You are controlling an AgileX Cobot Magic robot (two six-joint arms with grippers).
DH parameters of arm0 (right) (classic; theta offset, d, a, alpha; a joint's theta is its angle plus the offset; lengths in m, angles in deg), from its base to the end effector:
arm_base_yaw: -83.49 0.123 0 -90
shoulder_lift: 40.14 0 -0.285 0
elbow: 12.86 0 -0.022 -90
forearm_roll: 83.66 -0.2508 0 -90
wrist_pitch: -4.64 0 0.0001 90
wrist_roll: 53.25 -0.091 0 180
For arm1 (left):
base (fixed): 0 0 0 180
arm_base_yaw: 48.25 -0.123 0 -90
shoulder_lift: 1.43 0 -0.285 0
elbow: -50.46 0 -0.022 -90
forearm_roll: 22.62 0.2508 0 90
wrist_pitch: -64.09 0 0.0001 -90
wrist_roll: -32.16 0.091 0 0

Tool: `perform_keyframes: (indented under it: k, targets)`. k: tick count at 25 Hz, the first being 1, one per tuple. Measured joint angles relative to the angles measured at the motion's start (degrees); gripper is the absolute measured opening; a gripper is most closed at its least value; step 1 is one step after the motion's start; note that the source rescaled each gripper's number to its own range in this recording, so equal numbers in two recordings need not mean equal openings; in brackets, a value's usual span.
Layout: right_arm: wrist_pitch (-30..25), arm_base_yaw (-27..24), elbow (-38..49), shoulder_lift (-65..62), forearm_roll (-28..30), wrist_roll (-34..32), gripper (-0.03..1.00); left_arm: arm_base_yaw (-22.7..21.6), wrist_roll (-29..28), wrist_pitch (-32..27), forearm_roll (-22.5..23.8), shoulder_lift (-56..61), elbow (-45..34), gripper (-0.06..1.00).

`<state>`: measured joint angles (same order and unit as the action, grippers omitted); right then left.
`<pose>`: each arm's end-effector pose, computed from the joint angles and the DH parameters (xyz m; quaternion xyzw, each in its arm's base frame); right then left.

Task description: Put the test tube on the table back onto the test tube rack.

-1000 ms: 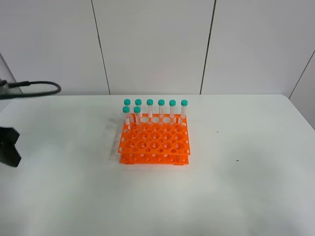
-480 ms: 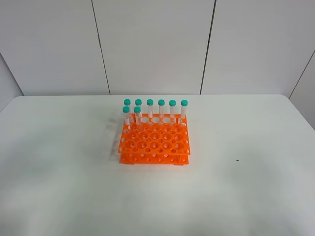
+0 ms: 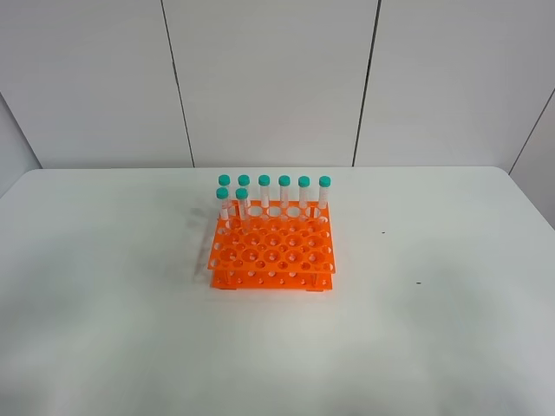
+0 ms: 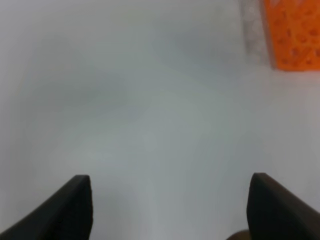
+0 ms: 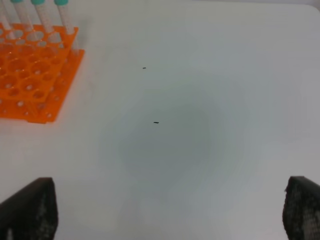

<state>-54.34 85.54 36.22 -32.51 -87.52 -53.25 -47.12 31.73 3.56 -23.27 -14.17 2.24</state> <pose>-0.0032 0.0051 0.2775 -0.0158 0.8460 0.0432 0.5312 0.0081 -0.0011 0.2792 0.0053 0.8724 -0.0123 0.4886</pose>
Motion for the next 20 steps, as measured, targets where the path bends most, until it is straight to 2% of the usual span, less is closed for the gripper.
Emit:
perform_keyframes:
  k: [8, 20]
  targets:
    - [0.00, 0.00, 0.00, 0.00, 0.00, 0.00, 1.00, 3.14, 0.00, -0.01, 0.18, 5.21, 0.00, 0.93]
    - [0.00, 0.00, 0.00, 0.00, 0.00, 0.00, 1.00, 3.20, 0.00, -0.01, 0.18, 5.32, -0.18, 0.93]
